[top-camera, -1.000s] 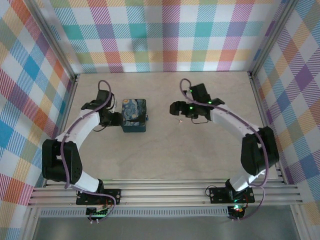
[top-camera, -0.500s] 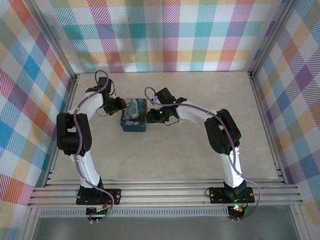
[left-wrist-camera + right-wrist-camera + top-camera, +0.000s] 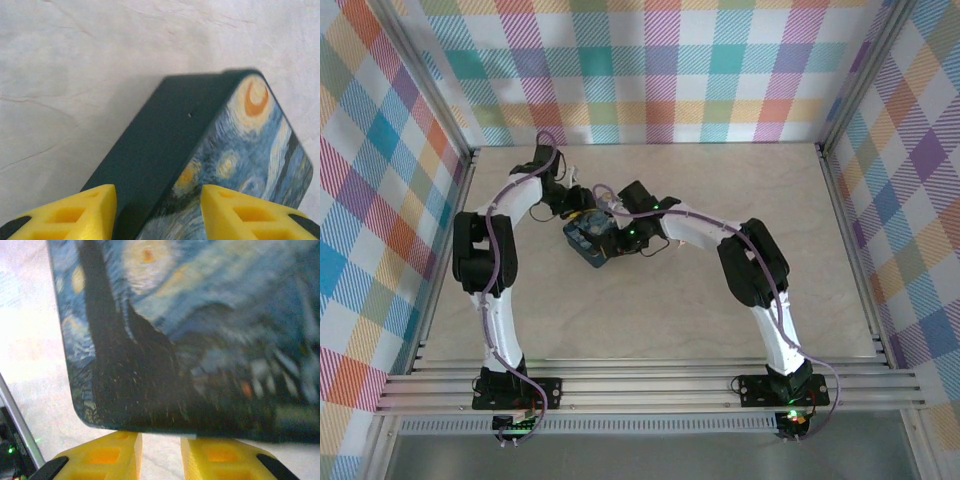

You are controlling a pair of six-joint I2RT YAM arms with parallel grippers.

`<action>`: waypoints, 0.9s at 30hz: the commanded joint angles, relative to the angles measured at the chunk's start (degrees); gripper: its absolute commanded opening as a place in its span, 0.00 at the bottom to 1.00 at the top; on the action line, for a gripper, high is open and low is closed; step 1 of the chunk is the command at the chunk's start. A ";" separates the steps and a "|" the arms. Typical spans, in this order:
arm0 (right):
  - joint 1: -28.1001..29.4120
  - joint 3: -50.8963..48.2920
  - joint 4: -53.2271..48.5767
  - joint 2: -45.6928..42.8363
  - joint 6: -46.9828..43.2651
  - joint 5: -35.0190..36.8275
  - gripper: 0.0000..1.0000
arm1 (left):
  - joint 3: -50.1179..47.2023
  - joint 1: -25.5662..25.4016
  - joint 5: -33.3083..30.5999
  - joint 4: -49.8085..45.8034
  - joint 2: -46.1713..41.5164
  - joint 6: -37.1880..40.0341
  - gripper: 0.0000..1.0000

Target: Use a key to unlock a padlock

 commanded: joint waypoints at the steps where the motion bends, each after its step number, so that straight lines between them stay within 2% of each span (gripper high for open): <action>1: 3.13 -0.27 -0.32 -2.82 -1.66 -1.08 0.29 | 1.21 -2.03 2.01 -4.04 -0.14 1.63 0.49; 7: 3.65 -3.06 -3.46 -11.45 3.78 4.20 0.37 | 1.11 -0.38 -3.95 -5.62 -4.24 -1.46 0.56; 15: 3.09 -4.52 -7.68 -19.98 5.27 9.77 0.46 | -4.80 5.84 -5.65 -3.73 -13.90 -8.31 0.61; 19: 0.45 -1.68 -11.26 -18.94 5.74 10.42 0.65 | -14.33 9.88 -1.32 -0.61 -21.06 -12.50 0.61; 24: -3.90 7.41 -18.46 -11.31 6.95 10.22 0.72 | -28.10 11.39 4.32 3.66 -29.38 -15.70 0.61; 27: -6.35 12.27 -20.57 -6.66 7.46 9.73 0.73 | -37.11 11.12 9.56 9.65 -32.71 -21.30 0.60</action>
